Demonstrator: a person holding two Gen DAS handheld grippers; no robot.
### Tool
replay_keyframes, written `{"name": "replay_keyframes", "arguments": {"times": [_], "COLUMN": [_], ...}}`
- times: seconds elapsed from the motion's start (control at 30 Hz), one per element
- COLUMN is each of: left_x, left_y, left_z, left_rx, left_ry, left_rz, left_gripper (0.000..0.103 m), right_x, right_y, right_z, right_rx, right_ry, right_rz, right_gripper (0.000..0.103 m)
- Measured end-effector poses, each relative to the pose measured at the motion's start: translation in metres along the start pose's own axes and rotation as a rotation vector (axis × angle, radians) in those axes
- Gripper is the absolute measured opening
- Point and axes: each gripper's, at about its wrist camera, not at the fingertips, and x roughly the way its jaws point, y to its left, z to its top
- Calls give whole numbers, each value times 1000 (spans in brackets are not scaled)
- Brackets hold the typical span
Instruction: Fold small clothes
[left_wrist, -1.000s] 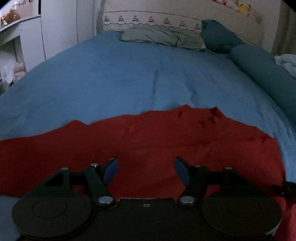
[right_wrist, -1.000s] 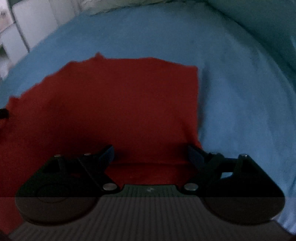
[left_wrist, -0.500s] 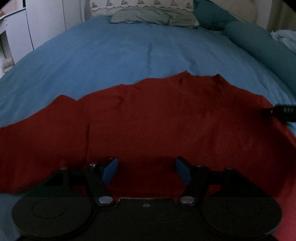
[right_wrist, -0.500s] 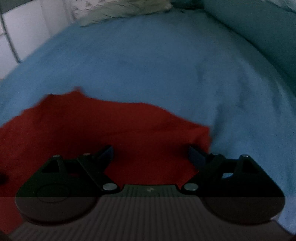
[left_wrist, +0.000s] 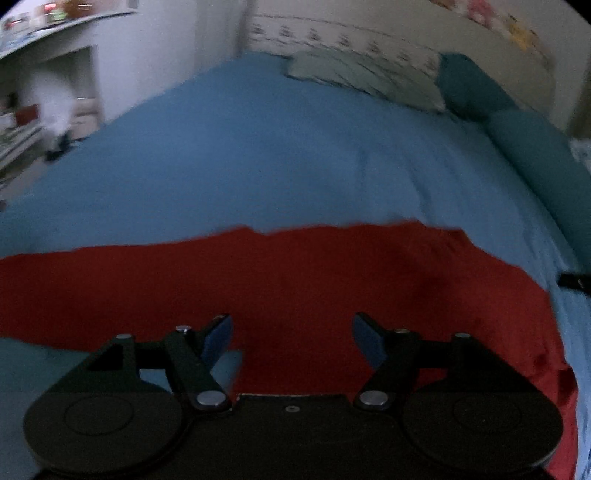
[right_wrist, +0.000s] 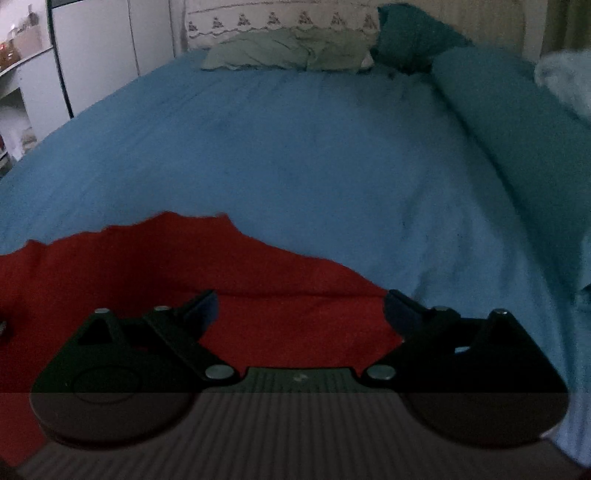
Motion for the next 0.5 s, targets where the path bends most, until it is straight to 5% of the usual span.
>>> {"name": "replay_keyframes", "arguments": {"times": [0.07,0.3,0.5], "left_x": [-19,-40,-29], "left_y": [36,164,255], "left_z": [4,1,-17], "left_rx": [-60,-266,-450], "left_ry": [-22,-47,-34], "left_rz": [40,154,273], "left_gripper": [94,95,84], "right_x": [-21,-25,-21], "right_y": [26,120,189], "right_z": [-1,-26,-49], "right_rx": [6,101,50], "right_ry": [1,88,112], "right_rz": [30,191,105], "right_gripper": [103,103,103]}}
